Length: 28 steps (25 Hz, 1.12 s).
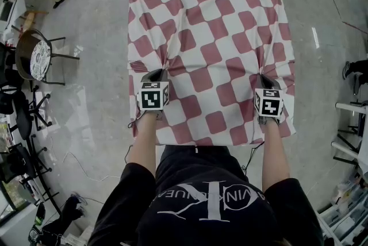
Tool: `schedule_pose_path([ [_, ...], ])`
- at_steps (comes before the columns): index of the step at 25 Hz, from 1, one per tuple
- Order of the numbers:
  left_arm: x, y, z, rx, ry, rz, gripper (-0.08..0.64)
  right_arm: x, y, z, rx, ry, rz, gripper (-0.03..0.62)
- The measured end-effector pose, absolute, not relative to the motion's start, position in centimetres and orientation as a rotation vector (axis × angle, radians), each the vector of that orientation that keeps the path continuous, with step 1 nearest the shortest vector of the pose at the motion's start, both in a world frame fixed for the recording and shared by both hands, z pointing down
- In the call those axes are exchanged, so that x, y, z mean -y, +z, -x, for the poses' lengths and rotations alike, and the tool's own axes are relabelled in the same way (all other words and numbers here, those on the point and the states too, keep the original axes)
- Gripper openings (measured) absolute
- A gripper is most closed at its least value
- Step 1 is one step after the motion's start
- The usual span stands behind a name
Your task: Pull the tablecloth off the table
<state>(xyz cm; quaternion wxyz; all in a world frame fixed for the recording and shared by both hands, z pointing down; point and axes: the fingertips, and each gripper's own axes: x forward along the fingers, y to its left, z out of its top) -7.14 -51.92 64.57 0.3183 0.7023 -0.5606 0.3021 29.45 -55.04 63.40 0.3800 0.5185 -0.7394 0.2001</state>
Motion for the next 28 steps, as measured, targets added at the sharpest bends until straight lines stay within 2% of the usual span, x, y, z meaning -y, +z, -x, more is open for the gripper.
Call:
schedule_pose_path([
  [13,44.4,65.5,6.9,1.509,0.810,-1.878,0.026,47.9,64.0,-29.5,1.918,0.493,-1.357,0.014],
  [28,43.0,65.0,6.8,1.399,0.795,-1.938,0.026,45.6,63.6,-29.4,1.895,0.589,-1.359,0.012],
])
